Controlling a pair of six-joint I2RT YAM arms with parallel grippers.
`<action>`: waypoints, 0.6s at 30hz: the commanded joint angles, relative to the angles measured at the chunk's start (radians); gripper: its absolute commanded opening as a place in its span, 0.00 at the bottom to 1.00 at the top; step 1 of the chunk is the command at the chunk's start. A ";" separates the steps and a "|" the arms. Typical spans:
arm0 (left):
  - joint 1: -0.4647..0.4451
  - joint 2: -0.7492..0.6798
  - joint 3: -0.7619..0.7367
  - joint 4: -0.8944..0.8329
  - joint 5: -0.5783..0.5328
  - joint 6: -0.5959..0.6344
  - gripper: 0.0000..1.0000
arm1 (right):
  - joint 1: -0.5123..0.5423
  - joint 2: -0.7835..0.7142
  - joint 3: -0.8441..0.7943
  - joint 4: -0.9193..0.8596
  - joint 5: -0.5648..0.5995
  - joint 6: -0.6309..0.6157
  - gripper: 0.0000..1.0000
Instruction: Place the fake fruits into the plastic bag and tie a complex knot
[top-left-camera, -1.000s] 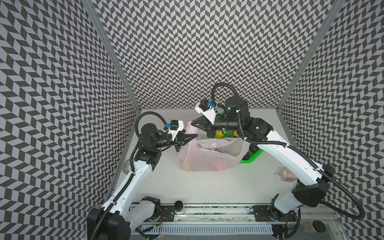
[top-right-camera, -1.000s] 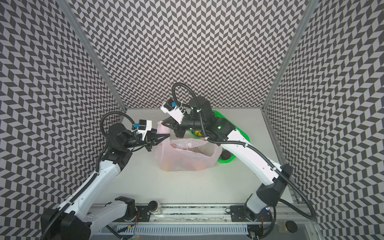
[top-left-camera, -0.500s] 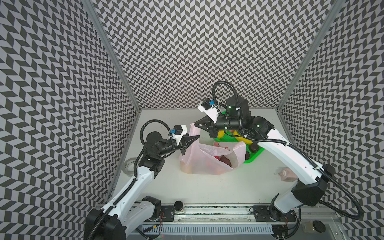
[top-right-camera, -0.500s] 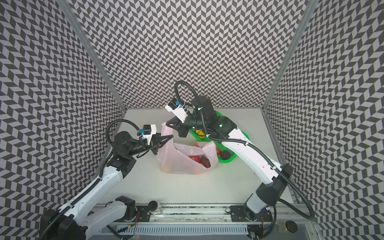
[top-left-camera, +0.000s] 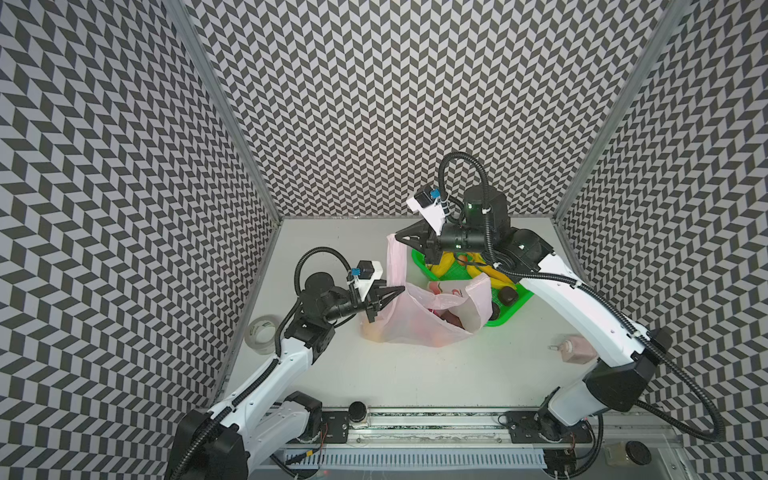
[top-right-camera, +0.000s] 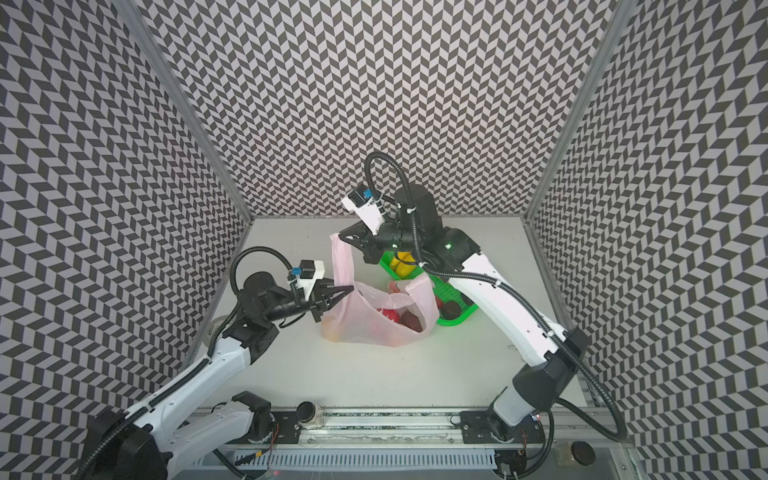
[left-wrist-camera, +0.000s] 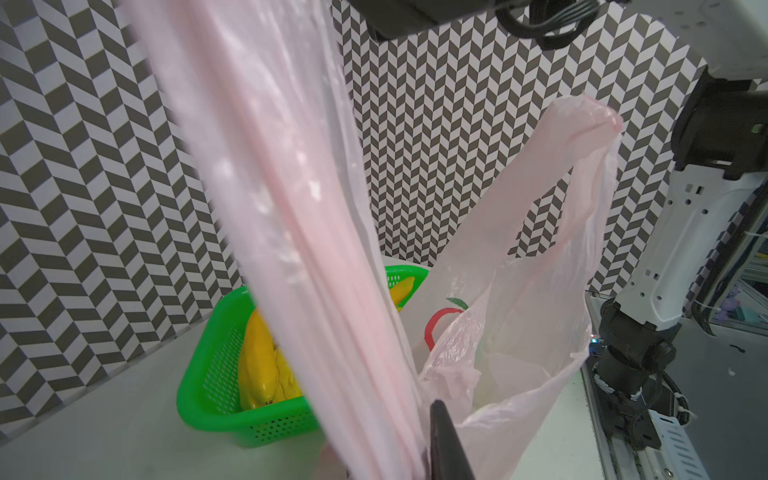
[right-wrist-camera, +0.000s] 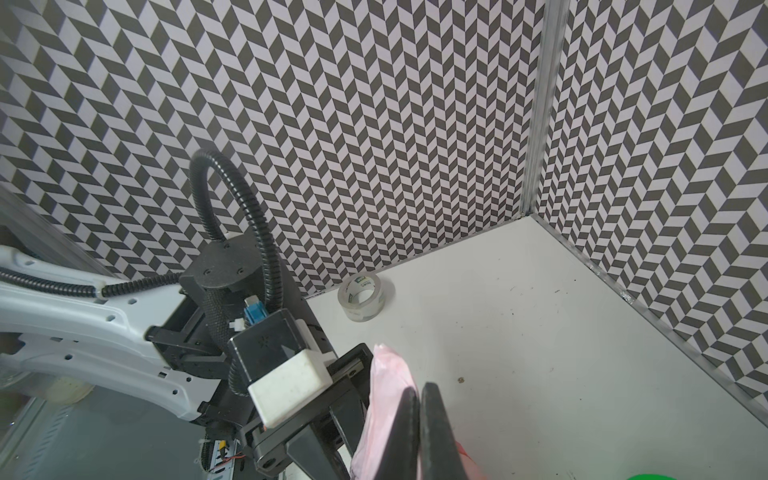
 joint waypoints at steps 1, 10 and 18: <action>-0.021 0.007 -0.026 -0.023 -0.009 -0.015 0.13 | -0.024 -0.046 0.003 0.143 -0.020 0.017 0.00; -0.032 0.031 -0.042 0.010 -0.021 -0.036 0.11 | -0.046 -0.041 0.001 0.157 -0.045 0.037 0.00; -0.014 0.040 -0.024 0.054 -0.049 -0.109 0.00 | -0.098 -0.070 -0.031 0.152 -0.159 0.030 0.14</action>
